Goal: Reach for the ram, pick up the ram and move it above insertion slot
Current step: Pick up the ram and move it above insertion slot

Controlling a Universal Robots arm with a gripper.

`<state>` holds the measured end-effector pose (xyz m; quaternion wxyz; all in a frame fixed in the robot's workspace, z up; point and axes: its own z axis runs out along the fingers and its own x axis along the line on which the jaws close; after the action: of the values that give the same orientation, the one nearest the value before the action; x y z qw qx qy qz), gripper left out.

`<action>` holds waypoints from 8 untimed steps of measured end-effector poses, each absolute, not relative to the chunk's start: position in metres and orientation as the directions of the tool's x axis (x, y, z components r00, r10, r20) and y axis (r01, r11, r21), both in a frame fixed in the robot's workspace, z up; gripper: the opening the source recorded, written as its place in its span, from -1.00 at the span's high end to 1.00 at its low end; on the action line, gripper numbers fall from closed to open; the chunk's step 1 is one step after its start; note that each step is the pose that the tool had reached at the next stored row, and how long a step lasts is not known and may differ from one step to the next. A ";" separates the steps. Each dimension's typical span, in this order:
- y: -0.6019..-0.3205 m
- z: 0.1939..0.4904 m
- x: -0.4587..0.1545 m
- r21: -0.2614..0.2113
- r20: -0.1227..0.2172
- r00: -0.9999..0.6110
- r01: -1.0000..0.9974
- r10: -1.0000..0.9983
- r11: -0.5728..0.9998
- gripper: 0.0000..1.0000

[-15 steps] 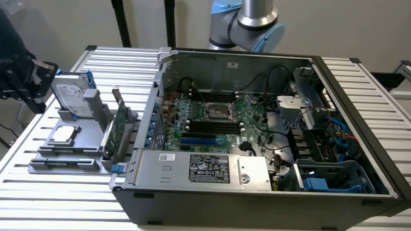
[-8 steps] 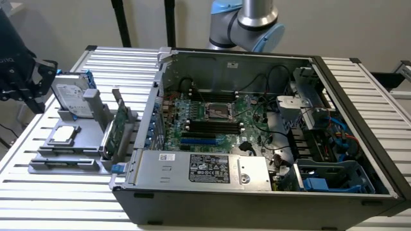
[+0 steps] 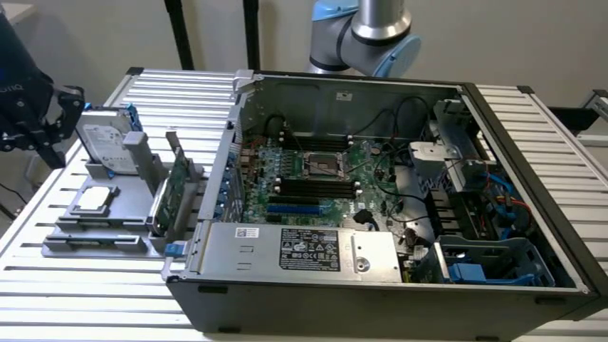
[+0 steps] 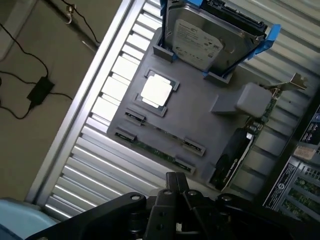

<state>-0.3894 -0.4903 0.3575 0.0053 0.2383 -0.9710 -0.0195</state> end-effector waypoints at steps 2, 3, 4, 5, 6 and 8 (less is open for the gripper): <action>-0.490 0.357 -0.389 0.040 0.001 -0.869 -0.495 -0.495 0.868 0.79; -0.490 0.357 -0.389 0.040 0.001 -0.860 -0.510 -0.511 0.859 0.79; -0.490 0.357 -0.389 0.040 0.001 -0.850 -0.526 -0.526 0.850 0.79; -0.490 0.357 -0.389 0.040 0.001 -0.841 -0.541 -0.541 0.840 0.79; -0.490 0.357 -0.389 0.040 0.001 -0.831 -0.556 -0.556 0.830 0.79; -0.490 0.357 -0.389 0.040 0.001 -0.810 -0.587 -0.587 0.809 0.79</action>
<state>-0.3894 -0.4904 0.3569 0.0067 0.3085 -0.9510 -0.0191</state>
